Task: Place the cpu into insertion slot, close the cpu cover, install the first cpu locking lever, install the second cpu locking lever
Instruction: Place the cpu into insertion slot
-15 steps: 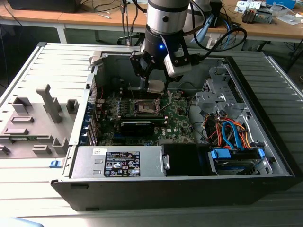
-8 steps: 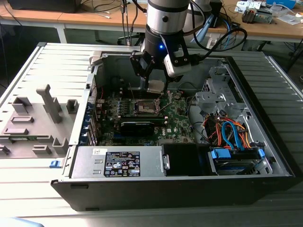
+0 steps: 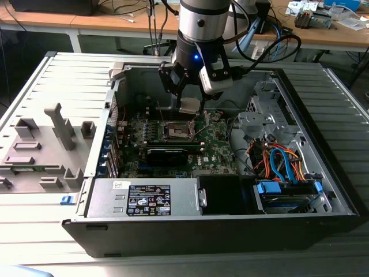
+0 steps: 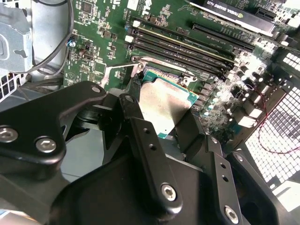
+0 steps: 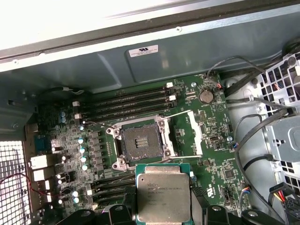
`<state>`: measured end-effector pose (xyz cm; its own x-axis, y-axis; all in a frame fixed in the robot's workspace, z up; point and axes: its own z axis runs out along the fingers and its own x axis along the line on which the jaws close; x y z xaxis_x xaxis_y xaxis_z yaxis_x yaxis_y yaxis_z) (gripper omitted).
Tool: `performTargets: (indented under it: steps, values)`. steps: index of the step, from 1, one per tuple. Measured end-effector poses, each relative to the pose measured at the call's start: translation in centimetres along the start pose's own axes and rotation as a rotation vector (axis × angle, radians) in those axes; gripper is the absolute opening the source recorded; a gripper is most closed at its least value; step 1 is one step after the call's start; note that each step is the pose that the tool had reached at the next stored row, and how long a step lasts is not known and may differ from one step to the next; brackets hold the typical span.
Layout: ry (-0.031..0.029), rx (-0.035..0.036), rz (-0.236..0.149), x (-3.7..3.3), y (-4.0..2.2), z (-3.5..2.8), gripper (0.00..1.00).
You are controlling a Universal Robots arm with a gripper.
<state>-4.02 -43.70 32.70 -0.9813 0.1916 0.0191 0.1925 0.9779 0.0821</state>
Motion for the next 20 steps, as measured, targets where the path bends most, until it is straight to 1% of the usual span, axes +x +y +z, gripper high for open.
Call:
performTargets:
  steps: [20]
  values:
    - [-0.0022, -0.0006, 0.027, 0.0, 0.0, 0.01, 0.55]
